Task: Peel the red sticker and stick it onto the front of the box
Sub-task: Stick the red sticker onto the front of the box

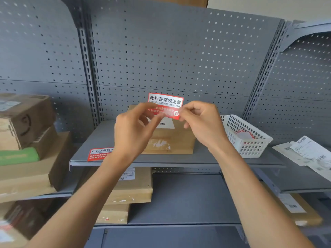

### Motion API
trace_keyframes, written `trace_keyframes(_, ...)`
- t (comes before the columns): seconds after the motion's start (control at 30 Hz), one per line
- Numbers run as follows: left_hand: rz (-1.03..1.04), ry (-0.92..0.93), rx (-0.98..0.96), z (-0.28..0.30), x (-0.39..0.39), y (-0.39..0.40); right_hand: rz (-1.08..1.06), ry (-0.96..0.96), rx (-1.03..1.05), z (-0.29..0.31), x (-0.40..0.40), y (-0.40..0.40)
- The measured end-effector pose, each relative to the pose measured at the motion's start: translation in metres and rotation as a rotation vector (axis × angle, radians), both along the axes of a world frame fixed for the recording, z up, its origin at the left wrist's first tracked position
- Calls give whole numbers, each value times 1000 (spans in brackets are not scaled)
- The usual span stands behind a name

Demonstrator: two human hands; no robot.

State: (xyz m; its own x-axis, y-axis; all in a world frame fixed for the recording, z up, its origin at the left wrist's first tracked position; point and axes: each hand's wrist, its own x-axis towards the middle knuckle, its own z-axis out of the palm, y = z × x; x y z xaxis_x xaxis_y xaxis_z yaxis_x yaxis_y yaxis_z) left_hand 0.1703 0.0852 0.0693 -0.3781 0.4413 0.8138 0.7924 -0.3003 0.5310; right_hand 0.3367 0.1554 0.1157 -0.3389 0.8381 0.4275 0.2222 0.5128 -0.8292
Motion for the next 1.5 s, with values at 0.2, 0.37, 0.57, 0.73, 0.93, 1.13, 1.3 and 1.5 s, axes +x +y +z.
trace_keyframes(0.2, -46, -283, -50, 4, -13, -3, 68, -35, -5, -6, 9, -2)
trace_keyframes(0.37, -76, -319, -74, -3, -16, -5, 105, -61, 15, -12, 11, -5)
trace_keyframes(0.57, -72, -310, -109, -15, -22, -10, 174, -93, 31, -21, 16, -5)
trace_keyframes(0.73, -102, -239, -249, -26, -24, -12, 192, -116, 27, -36, 18, -2)
trace_keyframes(0.93, -75, -247, -254, -53, -22, -17, 91, -141, -12, -75, 11, 6)
trace_keyframes(1.13, 32, -190, -319, -88, -29, -12, -10, -193, 4, -117, -4, 14)
trace_keyframes(1.3, 85, -169, -329, -97, -31, -9, -41, -205, 30, -130, -11, 15)
trace_keyframes(1.5, 95, -191, -329, -98, -31, -5, -80, -176, 81, -133, -16, 21)
